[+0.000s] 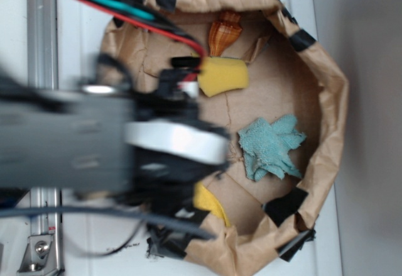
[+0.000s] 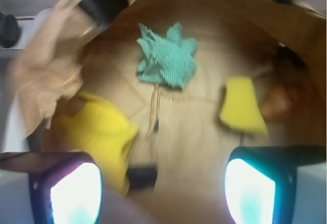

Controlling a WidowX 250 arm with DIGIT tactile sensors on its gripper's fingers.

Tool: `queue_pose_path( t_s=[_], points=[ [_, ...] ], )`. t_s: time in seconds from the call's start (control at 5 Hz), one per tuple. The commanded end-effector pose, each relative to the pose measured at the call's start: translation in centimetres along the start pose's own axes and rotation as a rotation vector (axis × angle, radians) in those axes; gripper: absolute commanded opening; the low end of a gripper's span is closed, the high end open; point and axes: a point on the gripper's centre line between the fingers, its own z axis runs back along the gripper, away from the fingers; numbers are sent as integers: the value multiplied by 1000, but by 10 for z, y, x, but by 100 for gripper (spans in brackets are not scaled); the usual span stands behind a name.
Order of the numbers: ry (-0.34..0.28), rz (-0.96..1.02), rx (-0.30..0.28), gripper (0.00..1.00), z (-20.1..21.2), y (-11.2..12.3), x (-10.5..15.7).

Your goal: Grab the blue cloth.

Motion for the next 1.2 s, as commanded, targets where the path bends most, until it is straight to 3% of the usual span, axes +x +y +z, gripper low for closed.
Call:
queue_pose_path(
  t_s=[0.0,0.4,0.6,0.8,1.0],
  points=[
    [28,-39,30,100,-58,17,72],
    [46,-59,-44,100,-65,26,71],
    [114,-101,-94,100,-92,18,66],
    [143,-156,-115,100,-110,3,60],
    [133,-171,-143,67,-128,-2,58]
  ],
)
